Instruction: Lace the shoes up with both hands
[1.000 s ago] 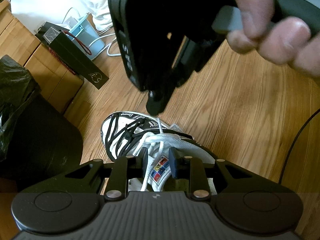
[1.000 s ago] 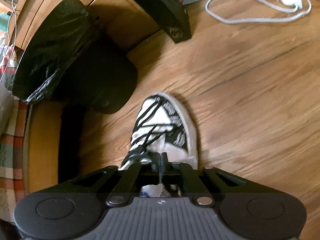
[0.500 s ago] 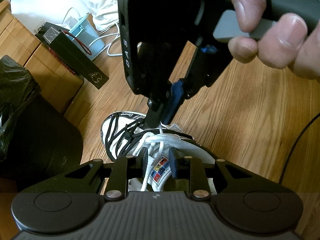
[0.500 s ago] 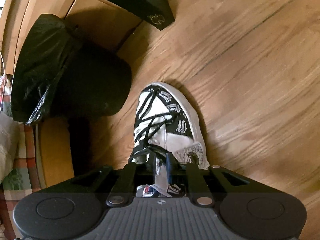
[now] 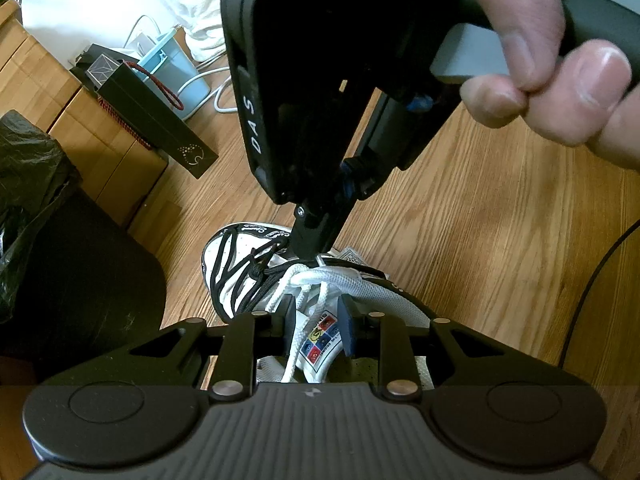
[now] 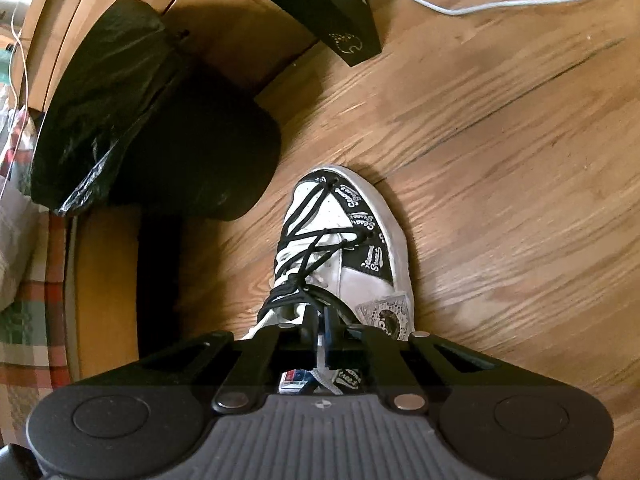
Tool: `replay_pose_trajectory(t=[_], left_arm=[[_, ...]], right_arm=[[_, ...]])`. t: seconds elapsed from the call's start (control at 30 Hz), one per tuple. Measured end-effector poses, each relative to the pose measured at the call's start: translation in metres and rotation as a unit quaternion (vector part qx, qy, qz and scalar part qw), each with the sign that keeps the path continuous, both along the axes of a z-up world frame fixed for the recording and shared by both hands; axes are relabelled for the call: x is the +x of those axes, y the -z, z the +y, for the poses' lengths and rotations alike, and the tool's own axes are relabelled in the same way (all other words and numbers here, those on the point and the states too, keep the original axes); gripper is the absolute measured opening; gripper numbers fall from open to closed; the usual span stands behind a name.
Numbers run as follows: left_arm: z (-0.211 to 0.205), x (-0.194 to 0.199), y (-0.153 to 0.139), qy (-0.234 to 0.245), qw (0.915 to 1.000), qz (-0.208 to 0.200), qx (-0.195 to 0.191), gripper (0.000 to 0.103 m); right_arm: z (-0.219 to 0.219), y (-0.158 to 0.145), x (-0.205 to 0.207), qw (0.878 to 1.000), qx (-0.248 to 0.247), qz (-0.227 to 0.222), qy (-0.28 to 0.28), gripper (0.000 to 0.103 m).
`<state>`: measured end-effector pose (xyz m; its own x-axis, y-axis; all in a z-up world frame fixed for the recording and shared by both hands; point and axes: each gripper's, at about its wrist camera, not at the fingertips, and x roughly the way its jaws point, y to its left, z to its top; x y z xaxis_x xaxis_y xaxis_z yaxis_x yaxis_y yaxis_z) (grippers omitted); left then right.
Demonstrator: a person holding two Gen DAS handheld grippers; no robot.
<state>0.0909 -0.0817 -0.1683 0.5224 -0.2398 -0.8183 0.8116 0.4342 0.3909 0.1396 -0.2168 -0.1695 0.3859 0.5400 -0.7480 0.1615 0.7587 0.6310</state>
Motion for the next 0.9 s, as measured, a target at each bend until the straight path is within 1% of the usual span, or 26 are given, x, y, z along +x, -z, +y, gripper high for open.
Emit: replay_pose_trajectory(t=[0.27,0.37,0.47,0.6,0.7,0.77,0.83,0.9], left_arm=[[0.001,-0.001,0.001,0.001,1.0000,-0.001,0.000,0.027],[0.000,-0.002,0.001,0.001,1.0000,-0.002,0.001,0.027],[0.000,-0.002,0.001,0.001,1.0000,-0.001,0.001,0.027],[0.001,-0.003,0.001,0.002,1.0000,-0.002,0.002,0.027],[0.002,-0.003,0.001,0.002,1.0000,-0.002,0.001,0.027],[0.003,-0.003,0.001,0.003,1.0000,-0.002,0.002,0.027],[0.003,-0.003,0.001,0.004,1.0000,-0.002,0.002,0.027],[0.002,-0.003,0.001,0.002,1.0000,-0.002,0.001,0.027]], right_arm=[[0.001,-0.002,0.001,1.000,-0.012,-0.007,-0.006,0.004],[-0.003,-0.006,0.003,1.000,-0.019,-0.017,-0.001,0.004],[-0.007,-0.007,0.005,1.000,-0.016,-0.016,0.008,0.004],[-0.005,-0.008,0.005,1.000,-0.017,-0.019,0.002,0.004],[-0.007,-0.005,0.006,1.000,0.000,-0.005,0.014,0.010],[-0.012,0.001,0.006,0.999,0.024,0.016,0.031,0.017],[-0.017,0.008,0.006,0.997,0.048,0.039,0.047,0.022],[-0.018,0.013,0.004,0.995,0.060,0.056,0.053,0.022]])
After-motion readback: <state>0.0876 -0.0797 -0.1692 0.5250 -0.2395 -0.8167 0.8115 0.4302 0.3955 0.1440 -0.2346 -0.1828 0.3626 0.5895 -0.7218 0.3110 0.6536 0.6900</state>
